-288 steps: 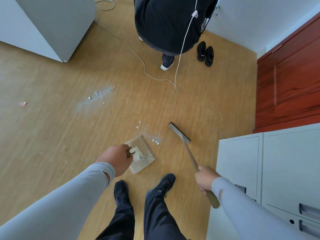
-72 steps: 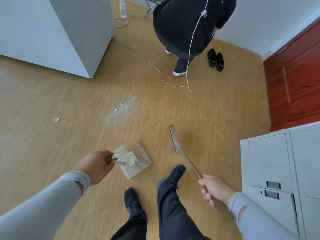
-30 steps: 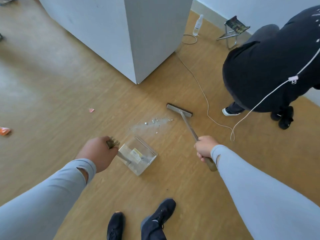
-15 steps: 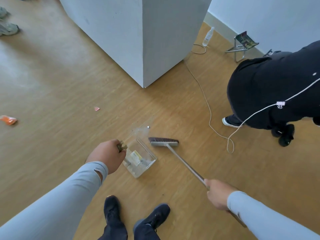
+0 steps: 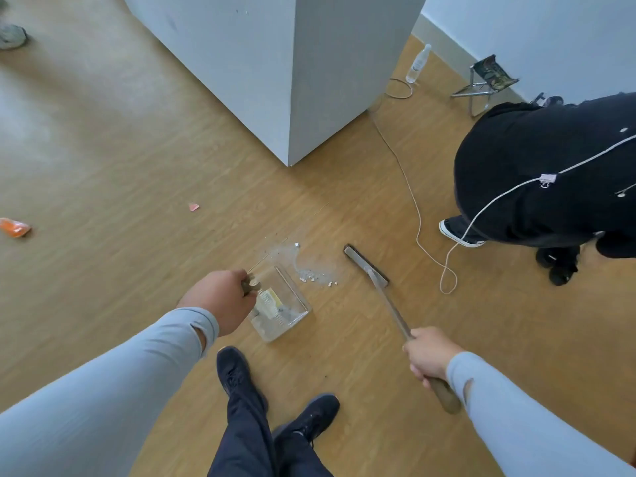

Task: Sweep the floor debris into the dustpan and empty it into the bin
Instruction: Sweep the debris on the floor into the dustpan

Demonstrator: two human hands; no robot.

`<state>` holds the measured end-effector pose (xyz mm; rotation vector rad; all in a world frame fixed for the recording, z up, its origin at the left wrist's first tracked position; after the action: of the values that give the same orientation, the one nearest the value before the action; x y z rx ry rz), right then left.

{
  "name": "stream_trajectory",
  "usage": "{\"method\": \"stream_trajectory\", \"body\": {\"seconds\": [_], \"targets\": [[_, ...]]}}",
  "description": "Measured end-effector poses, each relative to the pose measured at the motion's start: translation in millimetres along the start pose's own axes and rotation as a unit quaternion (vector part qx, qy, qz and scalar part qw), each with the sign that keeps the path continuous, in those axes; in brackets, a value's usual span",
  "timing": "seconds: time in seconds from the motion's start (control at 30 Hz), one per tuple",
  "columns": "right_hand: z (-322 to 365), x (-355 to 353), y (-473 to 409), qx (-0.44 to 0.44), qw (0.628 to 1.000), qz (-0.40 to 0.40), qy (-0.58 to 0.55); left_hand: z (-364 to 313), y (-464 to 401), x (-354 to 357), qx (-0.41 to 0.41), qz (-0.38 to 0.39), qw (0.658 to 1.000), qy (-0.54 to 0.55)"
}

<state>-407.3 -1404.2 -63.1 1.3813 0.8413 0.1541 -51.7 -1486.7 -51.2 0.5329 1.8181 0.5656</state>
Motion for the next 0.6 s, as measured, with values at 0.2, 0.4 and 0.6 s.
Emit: {"method": "stream_trajectory", "body": {"seconds": [0.2, 0.4, 0.6], "targets": [[33, 98, 22, -0.006, 0.995, 0.071, 0.066, -4, -4, 5, 0.009, 0.002, 1.0, -0.01], [4, 72, 42, -0.036, 0.99, 0.121, 0.056, -7, -6, -1, 0.014, 0.003, 1.0, -0.008], [-23, -17, 65, -0.043, 0.996, 0.08, -0.024, -6, -3, -3, 0.013, 0.009, 1.0, -0.017]]}}
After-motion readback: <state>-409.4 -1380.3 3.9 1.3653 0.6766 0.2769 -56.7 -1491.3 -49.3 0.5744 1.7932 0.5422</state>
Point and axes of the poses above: each hand's wrist, its own y-axis away from the middle knuckle, its own x-axis out of the palm, z = x × y, the point moved 3 cm from there along -y, towards the middle knuckle, and after that the axes turned 7 degrees about x, right-handed, at the moved point
